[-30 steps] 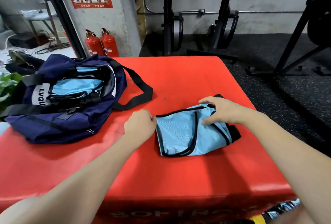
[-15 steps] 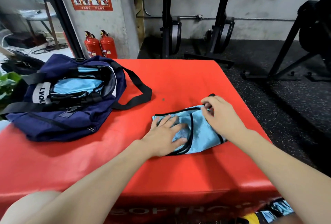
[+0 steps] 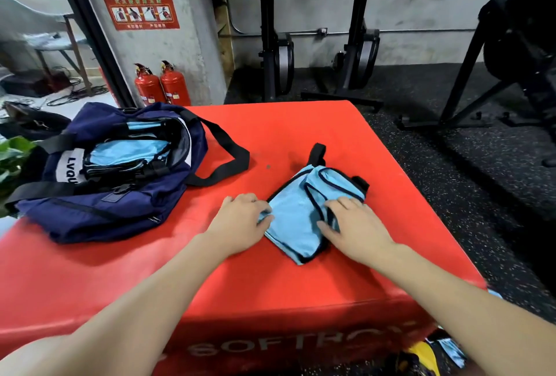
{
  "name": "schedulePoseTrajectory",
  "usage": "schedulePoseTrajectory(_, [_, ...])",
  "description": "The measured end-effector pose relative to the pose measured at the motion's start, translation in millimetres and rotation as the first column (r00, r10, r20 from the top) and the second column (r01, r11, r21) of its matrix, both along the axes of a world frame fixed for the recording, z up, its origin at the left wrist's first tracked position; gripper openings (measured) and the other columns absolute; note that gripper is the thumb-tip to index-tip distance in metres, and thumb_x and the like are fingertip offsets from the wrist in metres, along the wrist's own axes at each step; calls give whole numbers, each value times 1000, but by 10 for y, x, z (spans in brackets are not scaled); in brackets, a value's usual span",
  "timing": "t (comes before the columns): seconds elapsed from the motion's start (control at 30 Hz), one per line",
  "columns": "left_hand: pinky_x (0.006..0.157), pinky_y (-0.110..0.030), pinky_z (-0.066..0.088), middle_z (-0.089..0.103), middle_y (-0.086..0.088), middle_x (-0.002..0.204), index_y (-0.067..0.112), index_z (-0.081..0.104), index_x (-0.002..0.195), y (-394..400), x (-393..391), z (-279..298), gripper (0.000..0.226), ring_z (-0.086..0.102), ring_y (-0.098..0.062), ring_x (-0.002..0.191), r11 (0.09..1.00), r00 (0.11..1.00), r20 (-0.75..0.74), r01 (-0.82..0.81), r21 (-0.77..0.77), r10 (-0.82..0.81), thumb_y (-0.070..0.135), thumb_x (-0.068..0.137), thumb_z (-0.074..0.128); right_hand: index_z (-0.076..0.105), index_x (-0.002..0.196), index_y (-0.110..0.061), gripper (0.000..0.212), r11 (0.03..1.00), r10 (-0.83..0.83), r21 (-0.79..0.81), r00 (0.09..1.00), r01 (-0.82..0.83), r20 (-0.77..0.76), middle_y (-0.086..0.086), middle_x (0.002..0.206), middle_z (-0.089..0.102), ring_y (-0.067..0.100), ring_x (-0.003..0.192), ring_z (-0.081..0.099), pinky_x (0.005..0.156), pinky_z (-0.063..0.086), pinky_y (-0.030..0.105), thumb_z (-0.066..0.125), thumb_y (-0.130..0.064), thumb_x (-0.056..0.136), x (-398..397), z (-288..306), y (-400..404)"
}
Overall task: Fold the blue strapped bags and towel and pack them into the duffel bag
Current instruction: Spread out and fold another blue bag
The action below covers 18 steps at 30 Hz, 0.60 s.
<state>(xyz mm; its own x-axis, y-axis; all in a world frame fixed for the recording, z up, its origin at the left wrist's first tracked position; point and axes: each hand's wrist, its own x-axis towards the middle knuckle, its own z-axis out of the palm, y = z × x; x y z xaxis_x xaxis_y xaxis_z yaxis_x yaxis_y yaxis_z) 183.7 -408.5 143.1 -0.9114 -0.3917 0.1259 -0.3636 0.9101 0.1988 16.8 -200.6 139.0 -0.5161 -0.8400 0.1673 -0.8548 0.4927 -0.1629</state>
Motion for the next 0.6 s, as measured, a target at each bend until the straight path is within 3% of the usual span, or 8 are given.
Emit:
schedulePoseTrajectory(0.17, [85,-30,50,57,12,90,27,73,107,402,202,70,30,61,-13,88,981,989,-23,151,121,-149,48,96,54,50,139,-21,47,997,-59,-34,993,63,103,4,135,57,26,130,47,106,40,38,58,-39,96,-232,-4,138])
schedulePoseTrajectory(0.3, [84,-22,48,52,17,88,26,72,117,642,317,55,37,59,-8,86,954,973,-24,232,189,-231,52,94,56,55,134,-22,45,991,96,-113,974,-74,205,-3,133,57,19,127,50,107,39,33,61,-42,94,-180,25,273])
schedulePoseTrajectory(0.47, [85,-27,48,49,13,94,31,69,121,645,361,77,45,57,-10,93,966,971,-27,241,91,-239,62,91,57,67,112,-32,53,940,341,-88,904,-329,259,-17,126,58,0,123,51,108,40,28,61,-74,81,125,25,446])
schedulePoseTrajectory(0.6, [89,-26,41,51,8,102,25,73,110,593,336,43,60,50,-11,99,951,950,-59,308,-9,-308,74,82,54,69,111,-35,38,910,411,-70,867,-408,282,-17,130,57,-1,124,50,110,37,24,65,-61,85,242,5,496])
